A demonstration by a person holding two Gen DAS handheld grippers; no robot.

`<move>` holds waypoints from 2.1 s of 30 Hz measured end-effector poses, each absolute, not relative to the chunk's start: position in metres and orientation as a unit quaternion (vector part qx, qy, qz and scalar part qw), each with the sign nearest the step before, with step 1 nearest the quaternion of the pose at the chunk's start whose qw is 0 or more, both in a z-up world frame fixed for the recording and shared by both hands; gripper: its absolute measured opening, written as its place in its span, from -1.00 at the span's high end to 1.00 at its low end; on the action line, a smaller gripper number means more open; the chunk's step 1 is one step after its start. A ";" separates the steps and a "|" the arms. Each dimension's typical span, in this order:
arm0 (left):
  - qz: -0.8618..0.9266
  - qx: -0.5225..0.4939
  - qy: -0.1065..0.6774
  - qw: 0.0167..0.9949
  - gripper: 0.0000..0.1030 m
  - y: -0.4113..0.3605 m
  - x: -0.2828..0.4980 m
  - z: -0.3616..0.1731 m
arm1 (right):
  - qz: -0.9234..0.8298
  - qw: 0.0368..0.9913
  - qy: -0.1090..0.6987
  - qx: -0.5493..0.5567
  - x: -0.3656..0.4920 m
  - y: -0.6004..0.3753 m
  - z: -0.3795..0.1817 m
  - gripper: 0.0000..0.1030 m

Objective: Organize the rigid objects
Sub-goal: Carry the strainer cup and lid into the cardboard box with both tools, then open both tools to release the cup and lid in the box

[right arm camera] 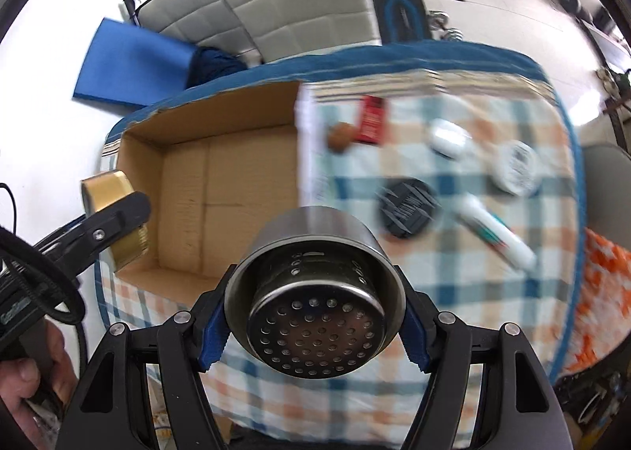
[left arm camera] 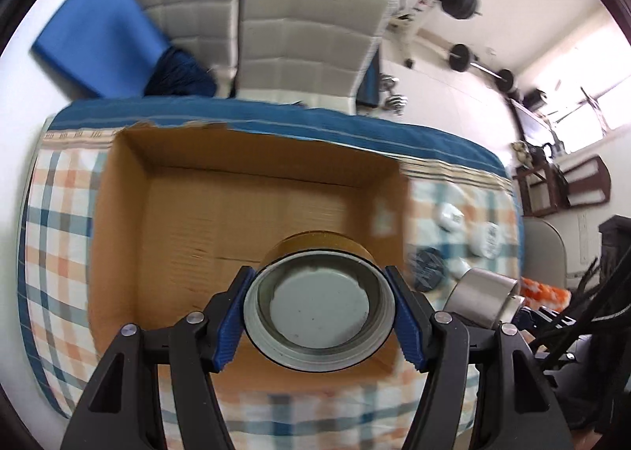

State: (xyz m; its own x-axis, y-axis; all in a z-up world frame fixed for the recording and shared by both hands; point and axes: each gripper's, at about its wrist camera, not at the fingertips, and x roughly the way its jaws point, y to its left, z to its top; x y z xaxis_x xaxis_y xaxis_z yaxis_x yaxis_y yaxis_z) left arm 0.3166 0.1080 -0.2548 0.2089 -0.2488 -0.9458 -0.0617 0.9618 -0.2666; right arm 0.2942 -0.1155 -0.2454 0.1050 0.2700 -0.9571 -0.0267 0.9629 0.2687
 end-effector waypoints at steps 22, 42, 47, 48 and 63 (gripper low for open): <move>-0.086 -0.223 0.726 0.645 -0.21 0.190 0.406 -0.409 | 0.066 0.701 0.709 0.042 0.409 0.021 -0.392 -0.43; -0.041 -0.186 0.749 0.634 -0.54 0.197 0.407 -0.379 | 0.060 0.681 0.726 0.079 0.423 0.004 -0.418 -0.55; -0.020 -0.129 0.734 0.667 -0.72 0.203 0.396 -0.346 | 0.060 0.683 0.725 0.065 0.412 0.005 -0.395 -0.69; -0.016 -0.114 0.728 0.676 -0.88 0.205 0.392 -0.336 | 0.060 0.683 0.725 0.062 0.411 0.007 -0.391 -0.84; -0.008 -0.044 0.625 0.779 -0.98 0.204 0.285 -0.234 | 0.037 0.731 0.681 0.040 0.309 0.008 -0.320 -1.00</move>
